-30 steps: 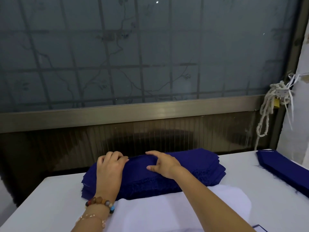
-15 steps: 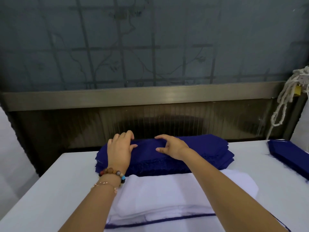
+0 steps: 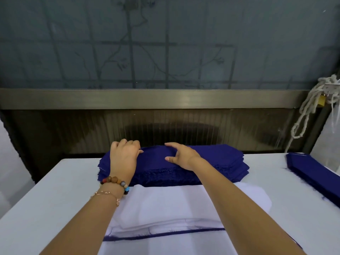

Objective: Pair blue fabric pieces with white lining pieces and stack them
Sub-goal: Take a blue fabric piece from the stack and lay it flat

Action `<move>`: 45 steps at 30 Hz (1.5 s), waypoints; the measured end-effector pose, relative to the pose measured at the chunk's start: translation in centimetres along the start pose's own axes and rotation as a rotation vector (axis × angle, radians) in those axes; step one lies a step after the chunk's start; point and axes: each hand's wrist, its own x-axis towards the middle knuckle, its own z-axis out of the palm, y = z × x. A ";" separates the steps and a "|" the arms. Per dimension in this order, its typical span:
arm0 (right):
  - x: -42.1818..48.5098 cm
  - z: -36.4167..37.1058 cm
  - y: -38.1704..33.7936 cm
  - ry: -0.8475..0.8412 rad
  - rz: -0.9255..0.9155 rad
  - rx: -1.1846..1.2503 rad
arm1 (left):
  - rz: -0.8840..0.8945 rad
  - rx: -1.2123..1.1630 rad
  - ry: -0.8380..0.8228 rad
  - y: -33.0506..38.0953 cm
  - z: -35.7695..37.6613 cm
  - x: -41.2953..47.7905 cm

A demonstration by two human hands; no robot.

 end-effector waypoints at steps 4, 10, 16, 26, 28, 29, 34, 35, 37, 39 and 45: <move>-0.2 -0.1 0.0 0.002 -0.008 -0.010 | 0.140 0.024 -0.024 -0.8 -0.7 0.3; -0.3 -0.1 -0.1 0.012 -0.005 -0.013 | 0.160 0.083 -0.058 -2.7 -2.1 0.5; -0.2 0.0 -0.1 0.011 0.001 -0.022 | 0.023 0.219 -0.162 -5.0 -1.9 0.4; 0.1 0.1 0.0 0.017 -0.004 -0.038 | -0.120 -0.260 -0.088 -6.0 -2.3 0.3; 0.0 0.2 0.0 0.019 -0.004 -0.032 | -0.158 -0.312 -0.085 -6.0 -2.0 0.2; 0.0 0.2 0.0 0.020 -0.004 -0.027 | -0.170 -0.313 -0.087 -6.1 -1.8 0.1; 0.0 0.2 0.0 0.023 -0.011 -0.024 | -0.206 -0.207 -0.137 -6.5 -0.9 -0.3; 0.0 0.2 0.0 0.025 -0.012 -0.025 | -0.211 -0.181 -0.133 -6.6 -0.8 -0.3; -0.1 0.2 0.1 0.028 -0.017 -0.028 | -0.219 -0.153 -0.111 -6.7 -0.6 -0.3; -0.1 0.2 0.0 0.029 -0.026 -0.034 | -0.221 -0.135 -0.101 -6.8 -0.6 -0.4; 0.1 0.1 0.1 -0.002 -0.048 -0.085 | -0.354 -0.448 0.154 -5.6 0.0 -1.9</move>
